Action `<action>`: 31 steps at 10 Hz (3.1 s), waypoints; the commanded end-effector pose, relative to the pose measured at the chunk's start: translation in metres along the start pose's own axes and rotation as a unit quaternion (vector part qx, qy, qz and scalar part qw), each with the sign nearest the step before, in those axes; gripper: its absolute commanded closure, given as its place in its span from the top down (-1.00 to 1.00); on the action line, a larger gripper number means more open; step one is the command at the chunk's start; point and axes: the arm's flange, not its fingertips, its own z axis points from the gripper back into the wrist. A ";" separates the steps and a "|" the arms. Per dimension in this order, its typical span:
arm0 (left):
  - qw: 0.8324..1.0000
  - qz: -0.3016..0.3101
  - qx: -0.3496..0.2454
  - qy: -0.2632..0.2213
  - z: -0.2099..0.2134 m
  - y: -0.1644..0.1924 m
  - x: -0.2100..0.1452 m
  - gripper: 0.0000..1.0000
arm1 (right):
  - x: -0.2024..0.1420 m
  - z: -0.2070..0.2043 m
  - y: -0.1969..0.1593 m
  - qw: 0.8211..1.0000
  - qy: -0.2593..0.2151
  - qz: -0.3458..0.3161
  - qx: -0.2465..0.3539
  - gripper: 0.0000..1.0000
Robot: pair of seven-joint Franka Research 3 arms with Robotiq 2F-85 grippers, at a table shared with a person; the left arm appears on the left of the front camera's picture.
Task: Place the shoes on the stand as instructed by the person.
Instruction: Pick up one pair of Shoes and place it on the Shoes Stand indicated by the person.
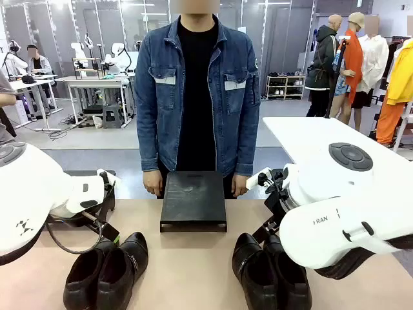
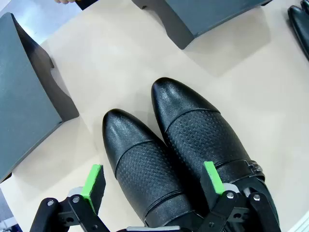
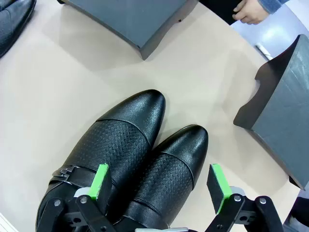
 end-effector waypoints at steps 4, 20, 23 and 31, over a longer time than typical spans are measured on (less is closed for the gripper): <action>1.000 0.000 0.000 0.000 0.000 0.000 0.000 1.00 | 0.000 0.000 0.000 1.000 0.000 0.000 0.000 1.00; 0.942 0.072 -0.324 -0.050 0.185 0.124 0.018 1.00 | 0.016 0.123 -0.149 0.945 -0.022 -0.135 0.296 1.00; 0.887 0.113 -0.430 -0.122 0.224 0.176 -0.055 1.00 | -0.066 0.131 -0.214 0.861 -0.077 -0.197 0.462 1.00; 0.835 0.319 -0.407 -0.187 0.237 0.244 -0.237 1.00 | -0.247 0.182 -0.277 0.802 -0.215 -0.348 0.436 1.00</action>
